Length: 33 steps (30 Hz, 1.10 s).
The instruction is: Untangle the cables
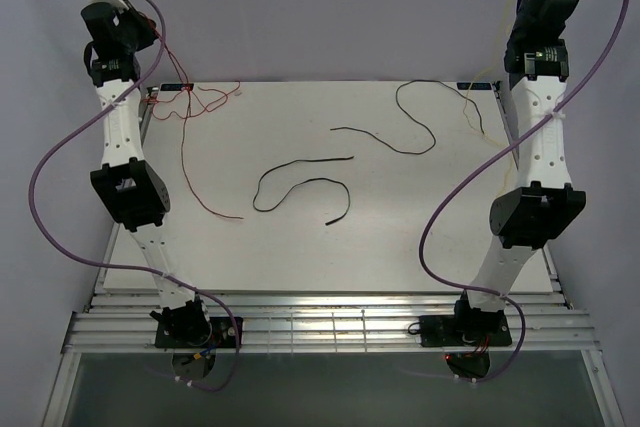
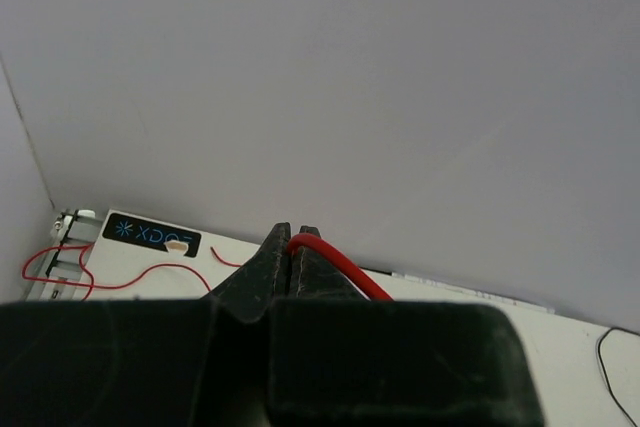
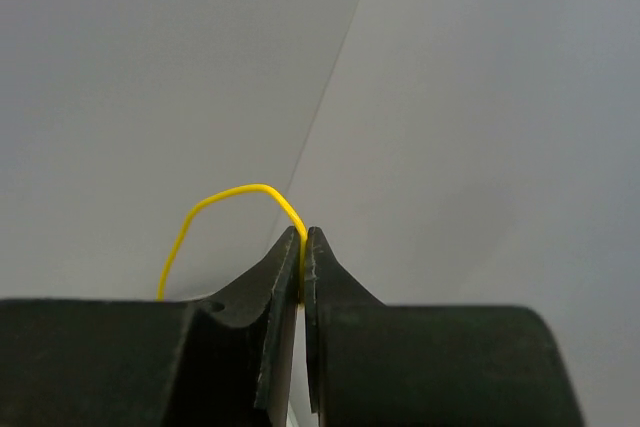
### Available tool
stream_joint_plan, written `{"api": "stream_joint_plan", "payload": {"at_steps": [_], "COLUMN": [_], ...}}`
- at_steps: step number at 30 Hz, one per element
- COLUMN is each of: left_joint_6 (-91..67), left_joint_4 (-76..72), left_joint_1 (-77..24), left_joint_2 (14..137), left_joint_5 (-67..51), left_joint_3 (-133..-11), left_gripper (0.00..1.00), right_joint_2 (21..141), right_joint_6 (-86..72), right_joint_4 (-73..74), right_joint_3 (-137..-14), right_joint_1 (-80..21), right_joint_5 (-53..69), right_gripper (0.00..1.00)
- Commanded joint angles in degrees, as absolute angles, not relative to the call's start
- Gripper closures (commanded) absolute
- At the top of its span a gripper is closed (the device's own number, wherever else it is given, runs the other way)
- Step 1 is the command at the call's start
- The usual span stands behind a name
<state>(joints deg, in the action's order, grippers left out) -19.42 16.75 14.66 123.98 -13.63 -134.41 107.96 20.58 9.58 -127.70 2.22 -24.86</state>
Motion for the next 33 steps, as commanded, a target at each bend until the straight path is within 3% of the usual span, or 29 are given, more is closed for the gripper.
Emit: {"api": "stream_joint_plan", "payload": {"at_steps": [1,6,11,13,17,23,33], "left_joint_6": [-21.71,-22.24,-20.92,-19.6,-18.1,-18.11,-13.98], "left_joint_4": [14.07,9.5,8.26,7.3,2.64,0.62,-4.83], "left_joint_1": [15.12,15.12,15.12,15.12,15.03,14.68,11.96], "left_joint_2": [122.17,120.15,120.32,120.5,120.06,119.53,120.23], "left_joint_5": [-9.77,-6.6,0.68,4.56,3.78,0.97,3.95], "left_joint_3": [-138.25,-137.11,-138.07,-139.22,-136.24,-128.68,-113.82], "left_gripper": [1.0,1.0,1.0,1.0,1.0,1.0,1.0], "right_joint_2": [107.84,106.28,92.05,84.84,73.24,60.74,54.58], "right_joint_6": [15.57,7.76,9.48,11.33,7.05,-11.01,-26.7], "right_joint_4": [-1.73,-4.31,-6.94,-5.46,1.56,24.01,46.57], "right_joint_3": [-131.92,-131.93,-109.5,-104.09,-87.07,-76.47,-65.49], "right_joint_1": [2.29,2.2,-2.17,-3.77,-5.62,-5.89,-4.58], "right_joint_5": [-16.97,-11.43,-16.6,-24.14,-37.57,-55.43,-48.26], "right_gripper": [0.92,0.92,0.92,0.92,0.92,0.92,0.92]}}
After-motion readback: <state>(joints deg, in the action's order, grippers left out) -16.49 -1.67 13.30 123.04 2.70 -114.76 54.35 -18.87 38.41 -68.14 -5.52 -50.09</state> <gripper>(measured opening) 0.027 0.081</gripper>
